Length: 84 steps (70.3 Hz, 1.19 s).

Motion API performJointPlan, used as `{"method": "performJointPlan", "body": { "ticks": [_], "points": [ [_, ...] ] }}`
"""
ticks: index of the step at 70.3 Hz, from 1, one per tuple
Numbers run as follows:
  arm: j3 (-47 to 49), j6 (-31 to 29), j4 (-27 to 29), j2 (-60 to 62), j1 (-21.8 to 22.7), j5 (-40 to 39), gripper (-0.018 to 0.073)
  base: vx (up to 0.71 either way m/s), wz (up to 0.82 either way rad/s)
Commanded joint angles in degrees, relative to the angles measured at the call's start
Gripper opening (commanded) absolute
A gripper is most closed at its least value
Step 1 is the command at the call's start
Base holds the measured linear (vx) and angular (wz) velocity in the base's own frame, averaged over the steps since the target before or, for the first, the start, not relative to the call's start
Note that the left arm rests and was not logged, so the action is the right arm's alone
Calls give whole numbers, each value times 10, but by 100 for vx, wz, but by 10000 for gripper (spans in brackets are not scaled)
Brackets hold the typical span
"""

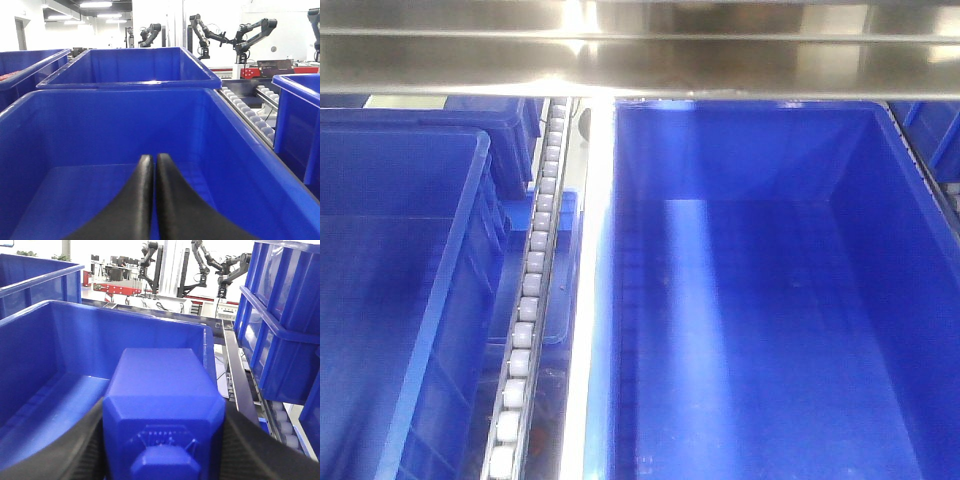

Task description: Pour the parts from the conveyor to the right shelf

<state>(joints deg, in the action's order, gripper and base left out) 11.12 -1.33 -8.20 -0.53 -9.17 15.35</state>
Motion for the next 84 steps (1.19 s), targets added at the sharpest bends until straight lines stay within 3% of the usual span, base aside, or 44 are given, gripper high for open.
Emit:
{"method": "performJointPlan", "body": {
  "ticks": [1,84],
  "points": [
    [17,-7,-6,-9,2,-49,-9,5,0],
    [17,-7,-6,-9,2,-49,-9,4,0]
  ]
}}
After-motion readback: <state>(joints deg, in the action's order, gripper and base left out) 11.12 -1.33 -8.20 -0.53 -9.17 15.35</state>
